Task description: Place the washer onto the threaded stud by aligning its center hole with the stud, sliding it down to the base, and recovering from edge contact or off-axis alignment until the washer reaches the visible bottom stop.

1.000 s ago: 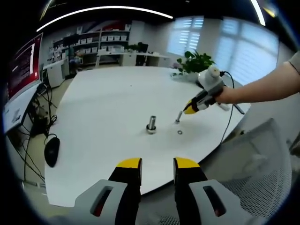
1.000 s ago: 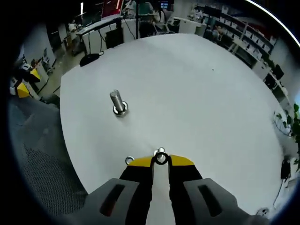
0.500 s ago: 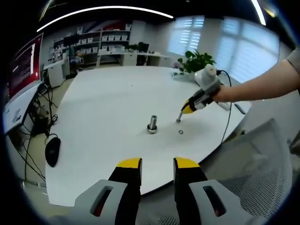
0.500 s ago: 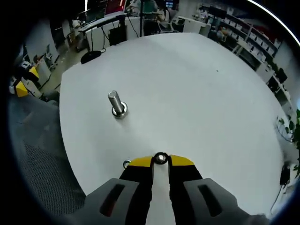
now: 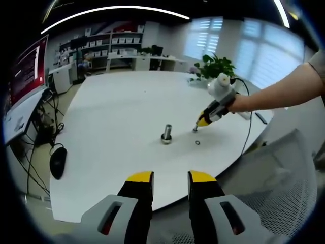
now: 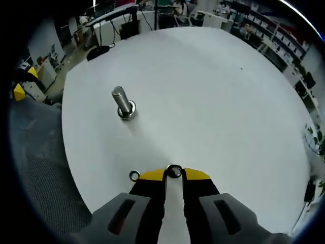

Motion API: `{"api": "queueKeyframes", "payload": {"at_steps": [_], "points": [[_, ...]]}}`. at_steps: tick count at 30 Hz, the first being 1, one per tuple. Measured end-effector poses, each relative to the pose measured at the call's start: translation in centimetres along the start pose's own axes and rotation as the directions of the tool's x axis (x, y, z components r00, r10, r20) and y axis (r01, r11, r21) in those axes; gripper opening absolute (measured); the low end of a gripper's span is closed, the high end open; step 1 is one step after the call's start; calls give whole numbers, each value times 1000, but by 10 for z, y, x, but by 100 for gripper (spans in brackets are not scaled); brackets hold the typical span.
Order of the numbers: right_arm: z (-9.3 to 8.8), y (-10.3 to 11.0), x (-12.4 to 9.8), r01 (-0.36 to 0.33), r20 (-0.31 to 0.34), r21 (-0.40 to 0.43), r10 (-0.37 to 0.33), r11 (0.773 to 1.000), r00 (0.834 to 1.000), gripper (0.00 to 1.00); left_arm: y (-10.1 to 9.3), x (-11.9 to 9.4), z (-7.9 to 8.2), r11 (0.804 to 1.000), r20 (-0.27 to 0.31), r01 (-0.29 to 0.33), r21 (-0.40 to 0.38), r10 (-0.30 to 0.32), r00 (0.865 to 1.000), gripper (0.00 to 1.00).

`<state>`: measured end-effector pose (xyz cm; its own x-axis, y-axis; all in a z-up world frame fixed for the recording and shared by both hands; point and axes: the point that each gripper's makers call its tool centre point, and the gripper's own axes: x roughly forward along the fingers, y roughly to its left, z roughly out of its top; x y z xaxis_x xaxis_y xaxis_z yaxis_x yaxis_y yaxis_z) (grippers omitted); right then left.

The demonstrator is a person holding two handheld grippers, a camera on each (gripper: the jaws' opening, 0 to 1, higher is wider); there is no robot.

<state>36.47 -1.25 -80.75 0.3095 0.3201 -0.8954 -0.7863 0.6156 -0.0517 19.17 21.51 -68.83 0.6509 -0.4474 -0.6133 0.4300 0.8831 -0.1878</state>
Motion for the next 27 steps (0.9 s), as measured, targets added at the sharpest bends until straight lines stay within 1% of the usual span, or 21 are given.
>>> {"api": "queueKeyframes", "payload": {"at_steps": [9, 11, 14, 22, 27], "points": [[-13, 1, 15, -9, -49, -5, 9, 1000, 999, 14, 2, 0, -2, 1000, -9, -10, -4, 10, 1000, 24], [-18, 2, 18, -14, -66, 8, 15, 1000, 998, 14, 2, 0, -2, 1000, -11, -11, -3, 11, 1000, 24], [-22, 1, 22, -20, -70, 22, 22, 1000, 997, 14, 2, 0, -4, 1000, -19, -13, -4, 13, 1000, 24], [-24, 0, 22, -9, -67, 41, 11, 999, 998, 17, 1, 0, -3, 1000, -12, -2, -6, 2, 1000, 24], [-27, 8, 18, -4, -74, 53, 8, 999, 997, 19, -1, 0, -2, 1000, -9, 11, -6, -11, 1000, 24]]}}
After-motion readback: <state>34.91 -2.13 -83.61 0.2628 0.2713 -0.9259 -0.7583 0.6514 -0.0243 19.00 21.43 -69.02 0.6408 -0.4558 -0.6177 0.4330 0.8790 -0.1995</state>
